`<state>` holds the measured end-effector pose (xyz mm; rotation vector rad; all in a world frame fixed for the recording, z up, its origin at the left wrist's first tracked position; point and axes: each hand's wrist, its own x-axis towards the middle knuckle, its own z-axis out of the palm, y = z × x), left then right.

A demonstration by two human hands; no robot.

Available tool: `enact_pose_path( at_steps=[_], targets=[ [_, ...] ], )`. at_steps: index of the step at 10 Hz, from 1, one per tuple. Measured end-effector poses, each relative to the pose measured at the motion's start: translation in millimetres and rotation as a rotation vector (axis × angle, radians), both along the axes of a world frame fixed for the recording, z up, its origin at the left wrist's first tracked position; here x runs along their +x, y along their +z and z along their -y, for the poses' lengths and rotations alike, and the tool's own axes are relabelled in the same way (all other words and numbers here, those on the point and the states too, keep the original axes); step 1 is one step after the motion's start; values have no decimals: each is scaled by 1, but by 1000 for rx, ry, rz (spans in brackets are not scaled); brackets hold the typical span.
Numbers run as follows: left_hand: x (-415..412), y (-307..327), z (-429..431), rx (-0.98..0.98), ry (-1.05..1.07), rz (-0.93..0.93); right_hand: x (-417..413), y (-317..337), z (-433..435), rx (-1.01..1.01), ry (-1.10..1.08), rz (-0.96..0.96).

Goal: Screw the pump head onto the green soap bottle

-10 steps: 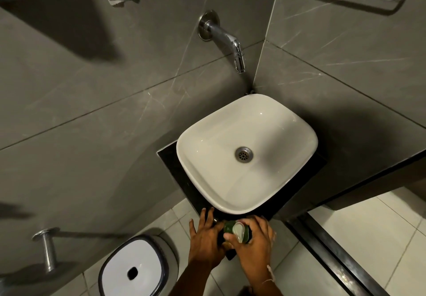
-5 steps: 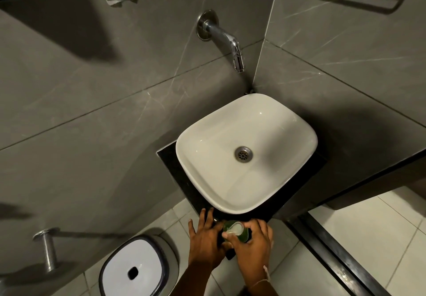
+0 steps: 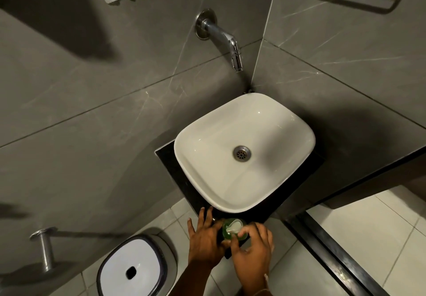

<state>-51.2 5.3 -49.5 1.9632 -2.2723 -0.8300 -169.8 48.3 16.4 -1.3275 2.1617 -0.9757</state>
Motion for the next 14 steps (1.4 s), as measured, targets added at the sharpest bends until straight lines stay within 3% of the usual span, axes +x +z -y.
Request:
enact_pose_path(
  at_steps=[5, 7, 11, 13, 14],
  targets=[
    [-1, 0, -10, -3, -8, -29, -2, 12, 0, 66, -192, 488],
    [-1, 3, -5, 1, -5, -9, -14, 16, 11, 62, -25, 422],
    [0, 7, 0, 16, 5, -19, -36, 28, 36, 250, 223, 400],
    [3, 2, 0, 22, -4, -35, -37, 28, 32, 233, 223, 438],
    [9, 0, -2, 70, -12, -12, -43, 33, 27, 178, 122, 510]
  ],
)
